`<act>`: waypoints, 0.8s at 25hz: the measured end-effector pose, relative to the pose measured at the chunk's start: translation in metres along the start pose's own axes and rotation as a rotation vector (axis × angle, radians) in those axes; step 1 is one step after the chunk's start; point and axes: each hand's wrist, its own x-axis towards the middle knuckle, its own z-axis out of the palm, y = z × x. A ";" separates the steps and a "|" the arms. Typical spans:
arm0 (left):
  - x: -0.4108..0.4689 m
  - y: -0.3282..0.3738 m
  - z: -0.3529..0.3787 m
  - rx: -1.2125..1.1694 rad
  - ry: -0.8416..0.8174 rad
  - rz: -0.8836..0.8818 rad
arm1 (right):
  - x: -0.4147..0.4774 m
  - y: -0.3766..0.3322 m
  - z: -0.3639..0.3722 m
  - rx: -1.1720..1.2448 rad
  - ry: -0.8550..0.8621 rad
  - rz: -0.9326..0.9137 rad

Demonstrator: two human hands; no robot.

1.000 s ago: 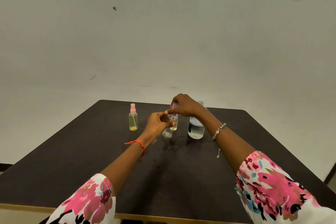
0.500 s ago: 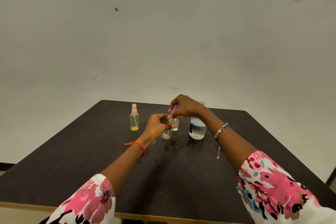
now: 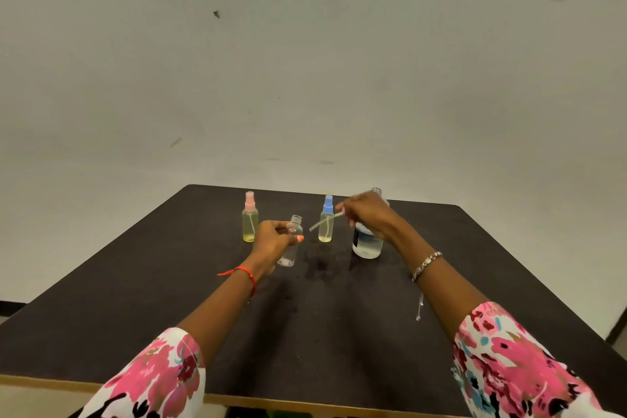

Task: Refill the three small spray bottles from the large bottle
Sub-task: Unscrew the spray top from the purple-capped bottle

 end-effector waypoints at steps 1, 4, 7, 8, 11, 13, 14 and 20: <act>0.000 -0.001 -0.001 -0.028 0.026 -0.011 | 0.000 0.014 0.003 0.022 0.010 0.031; -0.001 -0.001 0.000 -0.068 0.069 -0.022 | -0.001 0.048 0.017 0.074 0.047 0.071; 0.000 -0.003 0.003 -0.083 0.073 -0.026 | -0.004 0.067 0.034 0.058 0.104 0.098; 0.000 -0.003 0.005 -0.080 0.070 -0.025 | -0.004 0.071 0.038 0.048 0.108 0.094; 0.000 -0.003 0.010 -0.066 0.058 -0.023 | -0.006 0.085 0.049 0.024 0.133 0.100; 0.000 -0.004 0.014 -0.062 0.049 -0.018 | -0.006 0.095 0.055 0.022 0.171 0.068; 0.000 -0.004 0.015 -0.061 0.044 -0.017 | -0.006 0.099 0.058 0.026 0.187 0.044; 0.000 -0.006 0.020 -0.067 0.024 -0.017 | -0.005 0.118 0.065 -0.089 0.172 0.016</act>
